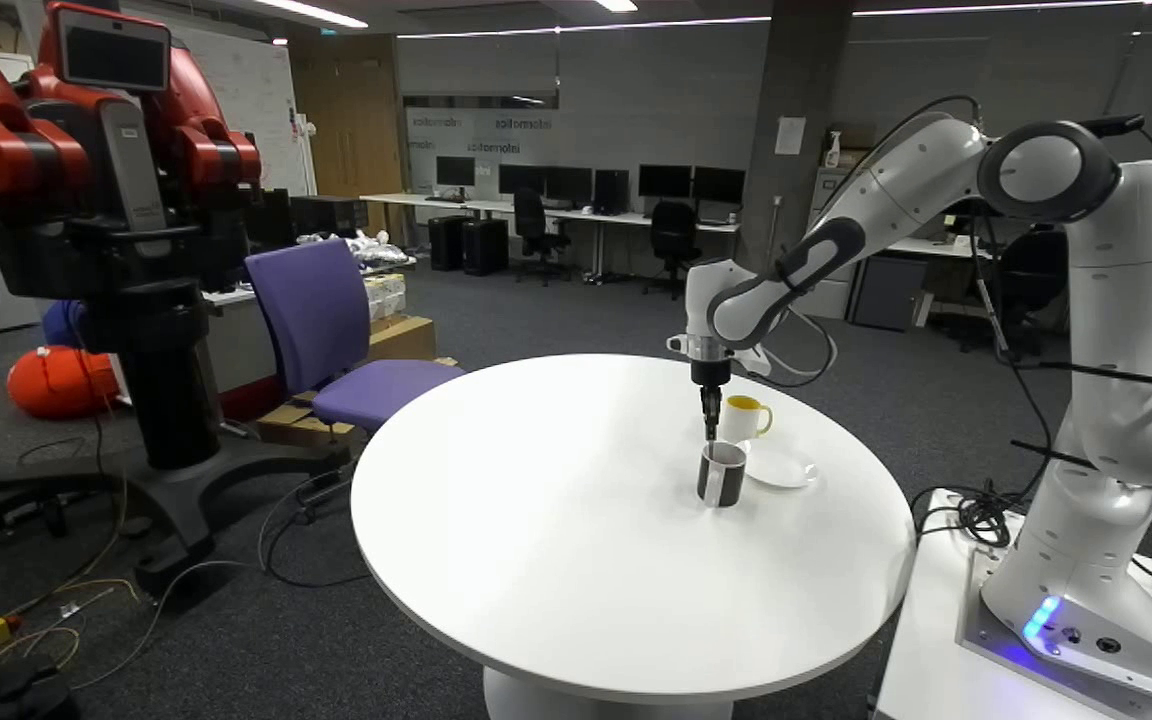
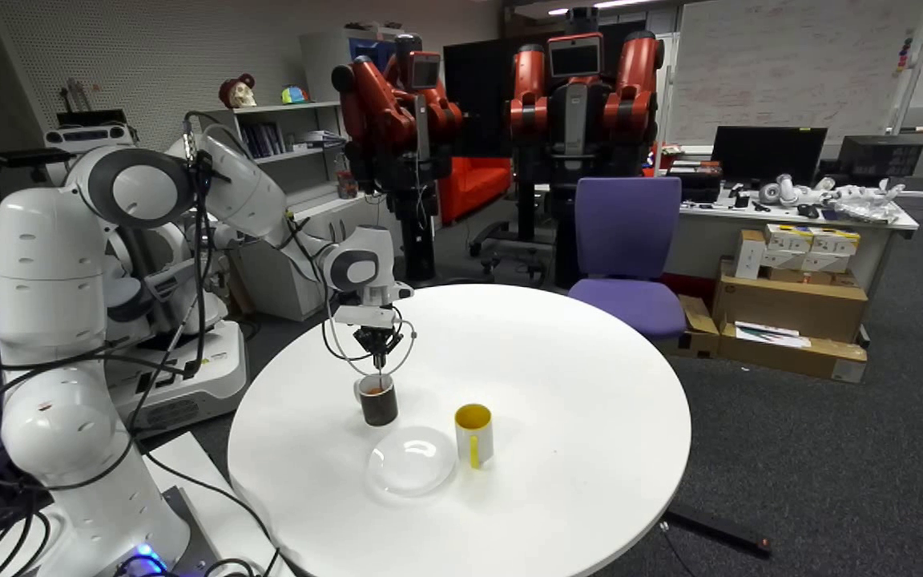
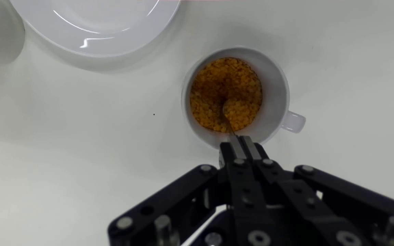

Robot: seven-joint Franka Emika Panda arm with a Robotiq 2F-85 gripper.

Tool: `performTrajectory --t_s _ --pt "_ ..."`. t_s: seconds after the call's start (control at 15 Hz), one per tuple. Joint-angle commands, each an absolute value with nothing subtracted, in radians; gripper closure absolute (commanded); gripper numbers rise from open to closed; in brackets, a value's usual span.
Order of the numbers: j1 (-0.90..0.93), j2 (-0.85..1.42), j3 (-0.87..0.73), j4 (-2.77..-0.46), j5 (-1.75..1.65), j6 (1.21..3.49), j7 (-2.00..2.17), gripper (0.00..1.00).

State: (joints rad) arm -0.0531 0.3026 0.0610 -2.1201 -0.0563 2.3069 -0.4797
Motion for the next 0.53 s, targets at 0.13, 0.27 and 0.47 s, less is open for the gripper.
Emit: performTrajectory --t_s 0.13,0.27,0.47 --pt "-0.049 0.249 0.068 -2.129 -0.053 2.221 -0.488 0.99" --pt "-0.048 0.238 0.067 -2.133 -0.050 2.197 -0.486 0.99" --pt "-0.048 0.223 0.066 -2.136 -0.046 2.166 -0.488 0.99"
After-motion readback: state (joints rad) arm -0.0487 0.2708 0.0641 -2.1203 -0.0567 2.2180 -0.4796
